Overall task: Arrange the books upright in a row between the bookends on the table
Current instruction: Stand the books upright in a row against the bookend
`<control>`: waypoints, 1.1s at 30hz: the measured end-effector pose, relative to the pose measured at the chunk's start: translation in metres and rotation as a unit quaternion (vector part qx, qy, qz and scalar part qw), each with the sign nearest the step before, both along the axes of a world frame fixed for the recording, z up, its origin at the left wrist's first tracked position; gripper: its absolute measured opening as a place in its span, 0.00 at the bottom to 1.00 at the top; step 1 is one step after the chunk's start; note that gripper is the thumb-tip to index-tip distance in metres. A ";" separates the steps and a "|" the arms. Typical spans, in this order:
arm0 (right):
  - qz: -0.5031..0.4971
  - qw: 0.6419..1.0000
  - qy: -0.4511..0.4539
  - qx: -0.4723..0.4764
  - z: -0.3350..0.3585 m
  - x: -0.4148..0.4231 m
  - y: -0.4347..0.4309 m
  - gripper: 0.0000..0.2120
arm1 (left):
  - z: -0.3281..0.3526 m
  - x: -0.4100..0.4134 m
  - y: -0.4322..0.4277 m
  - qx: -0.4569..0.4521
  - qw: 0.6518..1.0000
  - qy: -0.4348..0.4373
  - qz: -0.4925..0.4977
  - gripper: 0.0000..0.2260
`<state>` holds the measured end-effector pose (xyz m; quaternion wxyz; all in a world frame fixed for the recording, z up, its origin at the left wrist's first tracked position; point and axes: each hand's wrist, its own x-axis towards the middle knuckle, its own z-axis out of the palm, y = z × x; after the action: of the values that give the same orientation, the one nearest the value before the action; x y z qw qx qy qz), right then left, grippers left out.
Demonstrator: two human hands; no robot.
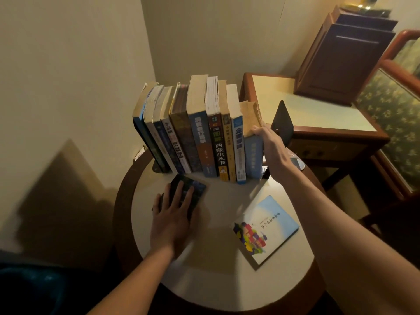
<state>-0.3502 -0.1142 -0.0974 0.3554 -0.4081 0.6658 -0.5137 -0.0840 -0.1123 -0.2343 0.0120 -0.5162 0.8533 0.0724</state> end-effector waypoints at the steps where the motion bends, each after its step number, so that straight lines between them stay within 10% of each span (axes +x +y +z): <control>1: 0.009 1.000 0.004 0.002 -0.001 -0.001 0.001 0.24 | 0.001 0.000 0.001 0.000 1.000 0.002 0.001 0.32; 9: 0.036 0.995 0.066 0.064 0.002 -0.016 0.000 0.38 | 0.002 0.001 0.003 -0.011 1.000 0.028 -0.001 0.32; 22: 0.010 0.996 0.033 0.077 0.033 -0.030 -0.055 0.12 | -0.002 0.004 -0.001 -0.007 0.999 0.035 -0.001 0.31; 33: 0.025 0.997 0.061 0.038 0.025 -0.022 -0.046 0.16 | -0.010 0.006 -0.002 -0.027 0.998 0.061 -0.010 0.29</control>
<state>-0.3725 -0.1600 -0.0728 0.3418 -0.4411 0.6948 -0.4537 -0.0785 -0.1145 -0.2446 -0.0534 -0.5025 0.8591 0.0810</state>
